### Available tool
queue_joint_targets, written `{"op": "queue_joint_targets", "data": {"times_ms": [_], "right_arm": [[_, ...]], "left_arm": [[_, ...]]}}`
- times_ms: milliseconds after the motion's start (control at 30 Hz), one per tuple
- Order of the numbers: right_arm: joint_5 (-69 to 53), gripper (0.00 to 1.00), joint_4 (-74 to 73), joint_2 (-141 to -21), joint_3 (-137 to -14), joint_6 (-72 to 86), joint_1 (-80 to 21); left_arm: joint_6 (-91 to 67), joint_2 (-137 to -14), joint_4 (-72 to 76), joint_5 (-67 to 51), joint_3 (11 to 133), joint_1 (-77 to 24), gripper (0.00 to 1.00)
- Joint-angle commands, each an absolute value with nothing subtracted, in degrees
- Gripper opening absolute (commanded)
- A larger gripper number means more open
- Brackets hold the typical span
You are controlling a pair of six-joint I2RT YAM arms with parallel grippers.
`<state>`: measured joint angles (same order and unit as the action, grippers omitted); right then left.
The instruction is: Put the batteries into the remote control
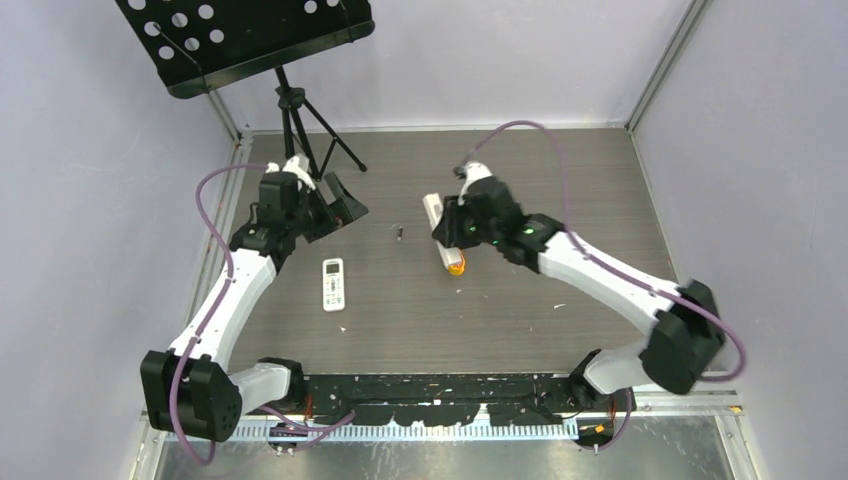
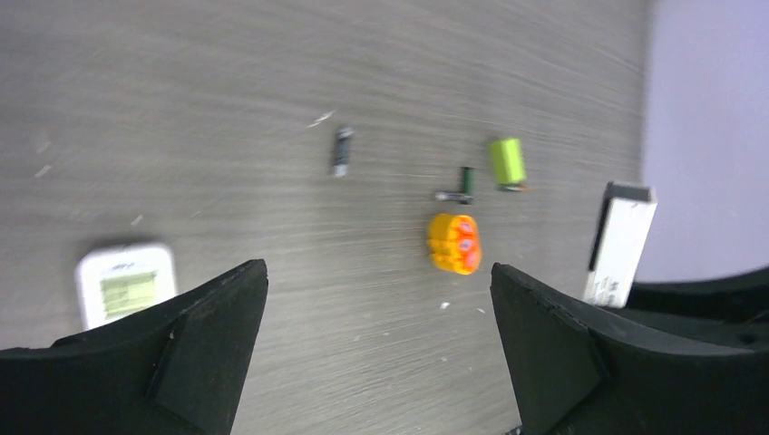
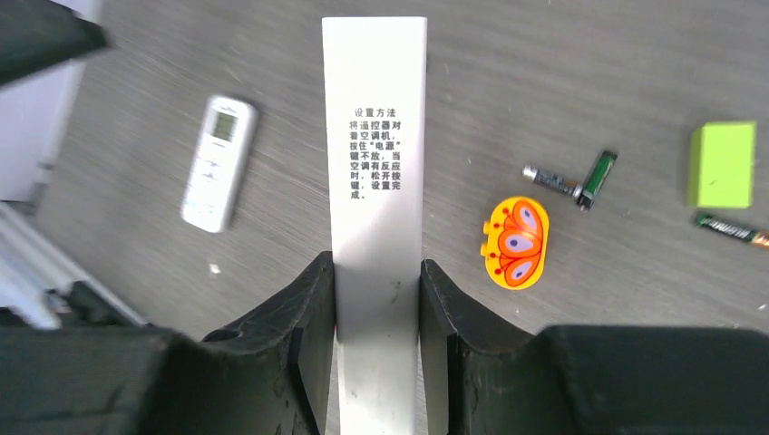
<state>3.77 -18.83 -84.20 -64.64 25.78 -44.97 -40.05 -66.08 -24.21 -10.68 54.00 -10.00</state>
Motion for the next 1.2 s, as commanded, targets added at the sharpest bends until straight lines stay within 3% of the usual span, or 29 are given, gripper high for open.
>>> {"op": "queue_joint_targets", "data": {"times_ms": [0,167,267,467,700,933,1167], "right_arm": [[-10.91,0.07,-14.48,-73.45,-62.36,23.69,-39.82],[-25.05,0.07,-15.64,-66.43,-61.74,22.75,-36.30],[-33.39,0.07,-15.96,-65.13,-61.95,22.50,-36.28],[-43.01,0.06,-18.21,-64.33,-62.63,21.21,-36.28],[-49.26,0.05,-18.51,-64.16,-62.04,21.42,-36.46],[-49.71,0.05,-19.87,-65.34,-62.91,19.23,-38.42],[-51.47,0.05,-18.26,-65.33,-63.48,19.24,-39.68]], "left_arm": [[-31.24,-66.39,-12.55,-33.62,57.09,-9.83,0.94],[-32.89,-65.40,4.15,-56.01,54.29,-10.29,0.93],[-37.46,-65.46,14.16,-62.04,52.83,-11.24,0.92],[-38.05,-64.23,17.77,-69.11,50.27,-15.49,0.92],[-32.80,-61.65,15.91,-71.13,49.00,-22.68,0.89],[-37.15,-62.29,15.12,-68.91,50.17,-24.34,0.71],[-41.00,-60.64,15.39,-67.52,49.88,-26.68,0.61]]}}
